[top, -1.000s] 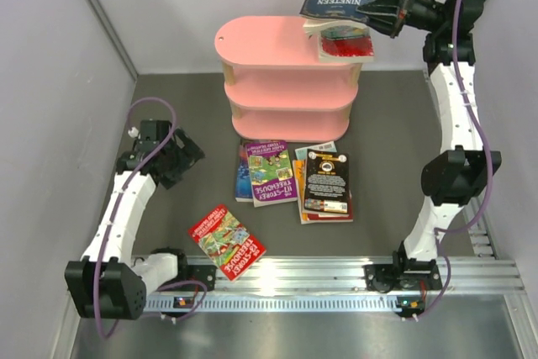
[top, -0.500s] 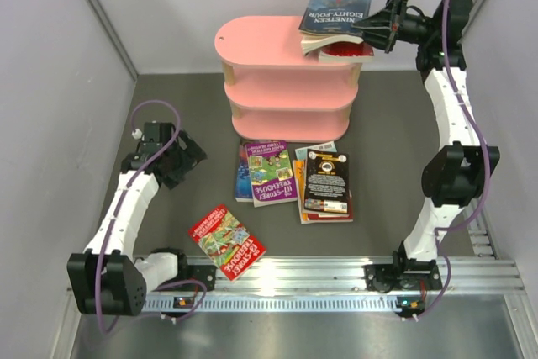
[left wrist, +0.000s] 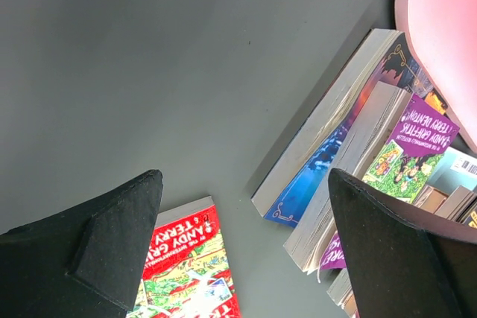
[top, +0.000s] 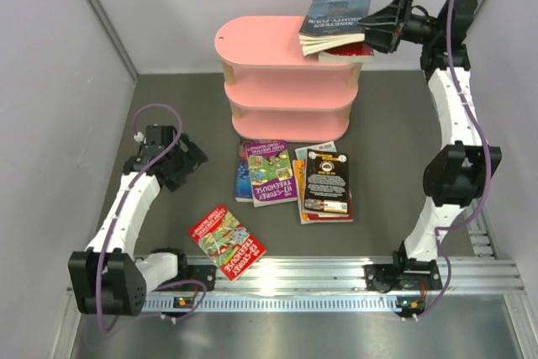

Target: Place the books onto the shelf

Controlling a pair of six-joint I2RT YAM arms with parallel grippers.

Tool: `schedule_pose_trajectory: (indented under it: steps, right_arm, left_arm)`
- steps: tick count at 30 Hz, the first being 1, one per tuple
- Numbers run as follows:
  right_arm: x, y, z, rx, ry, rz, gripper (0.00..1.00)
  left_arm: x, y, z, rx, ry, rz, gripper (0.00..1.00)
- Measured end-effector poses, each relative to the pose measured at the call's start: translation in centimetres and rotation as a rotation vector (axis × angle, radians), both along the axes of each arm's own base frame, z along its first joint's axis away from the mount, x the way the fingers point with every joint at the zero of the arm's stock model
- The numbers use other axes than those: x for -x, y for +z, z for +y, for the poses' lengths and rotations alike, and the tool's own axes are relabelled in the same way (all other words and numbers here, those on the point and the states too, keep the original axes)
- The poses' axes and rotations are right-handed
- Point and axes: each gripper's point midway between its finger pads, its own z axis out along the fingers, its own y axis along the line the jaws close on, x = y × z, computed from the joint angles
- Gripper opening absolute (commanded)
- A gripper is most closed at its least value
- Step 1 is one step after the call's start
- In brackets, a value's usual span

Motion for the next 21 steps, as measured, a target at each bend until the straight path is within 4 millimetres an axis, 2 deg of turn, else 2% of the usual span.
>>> schedule_pose_trajectory:
  steps: [5, 12, 13, 16, 20, 21]
  right_arm:
    - [-0.6, 0.0, -1.7, -0.002, -0.039, 0.005, 0.44]
    - [-1.0, -0.1, -4.7, -0.006, -0.108, 0.026, 0.62]
    - [-0.8, -0.2, -4.7, -0.006, -0.110, 0.034, 0.68]
    - [-0.4, -0.3, -4.8, 0.006, -0.115, 0.034, 0.70]
    - [0.4, -0.2, -3.8, 0.020, -0.099, 0.023, 0.71]
    - [0.6, -0.3, -3.5, 0.024, -0.096, 0.023, 0.76]
  left_arm:
    - [-0.3, 0.2, -0.1, 0.006, 0.001, -0.012, 0.98]
    - [-0.5, 0.0, -0.2, 0.011, 0.002, -0.009, 0.98]
    - [-0.5, -0.2, -0.2, 0.013, 0.001, -0.004, 0.98]
    - [-0.5, -0.5, -0.3, 0.016, -0.002, 0.008, 0.98]
    - [-0.6, -0.5, -0.3, 0.016, -0.002, 0.011, 0.98]
    - [-0.6, -0.5, -0.3, 0.017, -0.002, 0.011, 0.98]
